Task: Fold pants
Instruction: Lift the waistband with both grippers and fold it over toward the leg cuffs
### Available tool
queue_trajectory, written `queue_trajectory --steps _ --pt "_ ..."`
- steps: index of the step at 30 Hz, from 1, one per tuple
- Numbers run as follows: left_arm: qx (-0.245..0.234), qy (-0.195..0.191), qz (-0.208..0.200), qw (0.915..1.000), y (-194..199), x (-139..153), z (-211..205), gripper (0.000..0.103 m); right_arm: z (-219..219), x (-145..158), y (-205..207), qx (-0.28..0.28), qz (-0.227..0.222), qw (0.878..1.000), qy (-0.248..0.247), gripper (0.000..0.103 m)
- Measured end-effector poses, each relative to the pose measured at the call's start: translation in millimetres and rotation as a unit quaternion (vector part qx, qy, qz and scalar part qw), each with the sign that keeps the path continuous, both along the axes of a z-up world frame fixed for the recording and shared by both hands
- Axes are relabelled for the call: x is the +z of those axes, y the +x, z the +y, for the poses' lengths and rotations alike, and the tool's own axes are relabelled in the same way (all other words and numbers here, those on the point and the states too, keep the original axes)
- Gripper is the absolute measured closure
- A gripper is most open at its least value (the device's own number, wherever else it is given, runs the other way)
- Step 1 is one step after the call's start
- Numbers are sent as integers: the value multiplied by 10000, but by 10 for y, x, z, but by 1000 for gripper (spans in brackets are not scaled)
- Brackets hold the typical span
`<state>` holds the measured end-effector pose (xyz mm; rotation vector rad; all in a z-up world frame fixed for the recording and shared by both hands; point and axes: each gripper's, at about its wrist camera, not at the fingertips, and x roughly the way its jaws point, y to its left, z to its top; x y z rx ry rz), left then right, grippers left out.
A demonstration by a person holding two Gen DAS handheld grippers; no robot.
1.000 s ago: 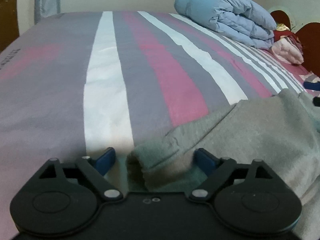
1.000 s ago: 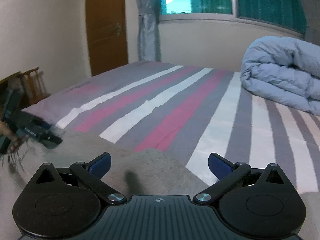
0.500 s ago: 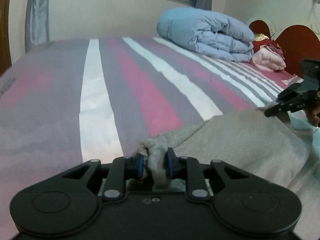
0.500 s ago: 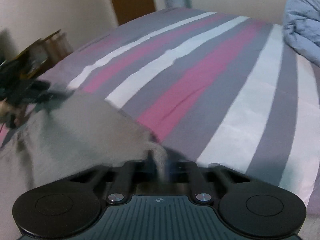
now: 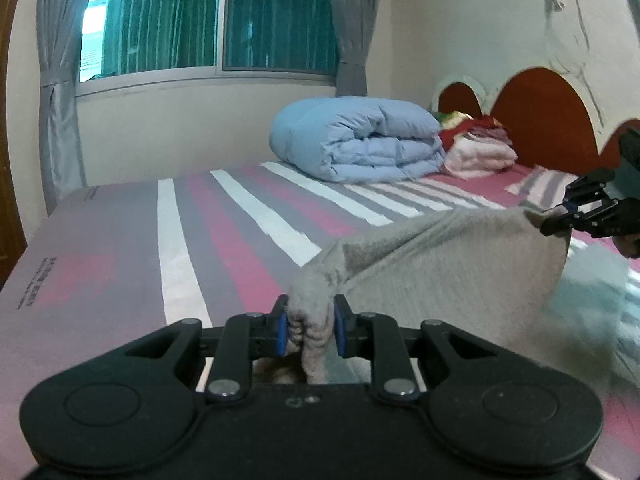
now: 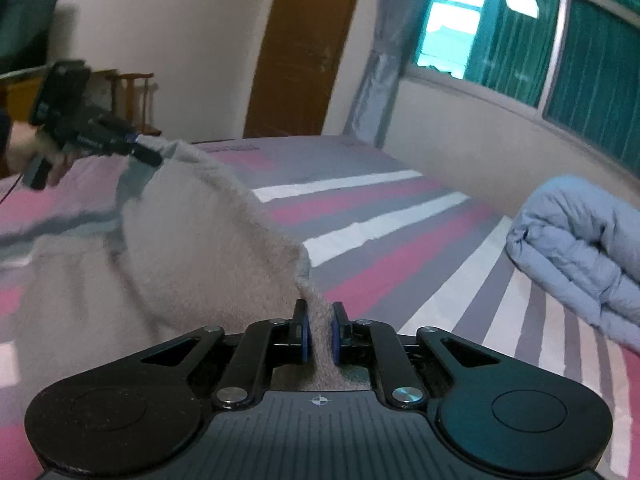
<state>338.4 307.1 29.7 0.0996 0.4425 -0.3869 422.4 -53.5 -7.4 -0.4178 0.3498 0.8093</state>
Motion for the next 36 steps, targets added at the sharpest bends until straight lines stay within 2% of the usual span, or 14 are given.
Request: queue_trajectory --steps 2,9,10,11,14,16,18,20,21,24,28,32,34,36 --pt "27 -20 31 10000 -237 -47 -19 91 -1 -67 -323 88 -119 9998 -98 92" --pt "420 -131 410 9982 -779 -415 -101 91 -68 -556 -1162 16 -18 9997 -228 92" --pt "544 -148 512 9971 -815 -492 -129 91 -62 -655 -1236 -44 -43 9995 -298 87" --pt "653 -144 601 9960 -850 -549 -157 91 -60 -749 -1279 -63 22 9993 -359 77" --pt "1126 -174 828 9900 -998 -631 -226 83 -62 -951 -1411 -249 136 9986 -448 69" --pt "1473 -220 985 9839 -1100 -664 -235 74 -165 -956 -1506 -492 206 9984 -169 65" --pt "1802 -284 1107 9770 -1242 -684 -233 71 -308 -895 -1581 -741 399 9960 304 63" --pt "2191 -443 1169 9677 -1398 -687 -211 54 -444 -817 -1618 -956 567 9913 709 62" --pt "2356 -575 1176 9630 -1475 -674 -205 45 -504 -793 -1652 -1077 645 9883 870 62" --pt "2497 -1351 1098 9525 -1641 -598 -204 45 -660 -751 -1636 -1368 915 9781 1271 62" --pt "2481 -2638 1117 9254 -1633 -599 -170 49 -768 -784 -1586 -1843 1271 9612 1611 62" --pt "2595 -3837 1284 8769 -1525 -799 -73 55 -795 -780 -1625 -2263 1382 9478 1769 62" --pt "2618 -4210 1396 8572 -1436 -907 -21 60 -783 -743 -1621 -2380 1469 9401 1949 62" --pt "2724 -4324 1435 8475 -1413 -969 23 62 -799 -717 -1544 -2465 1683 9286 2203 61"
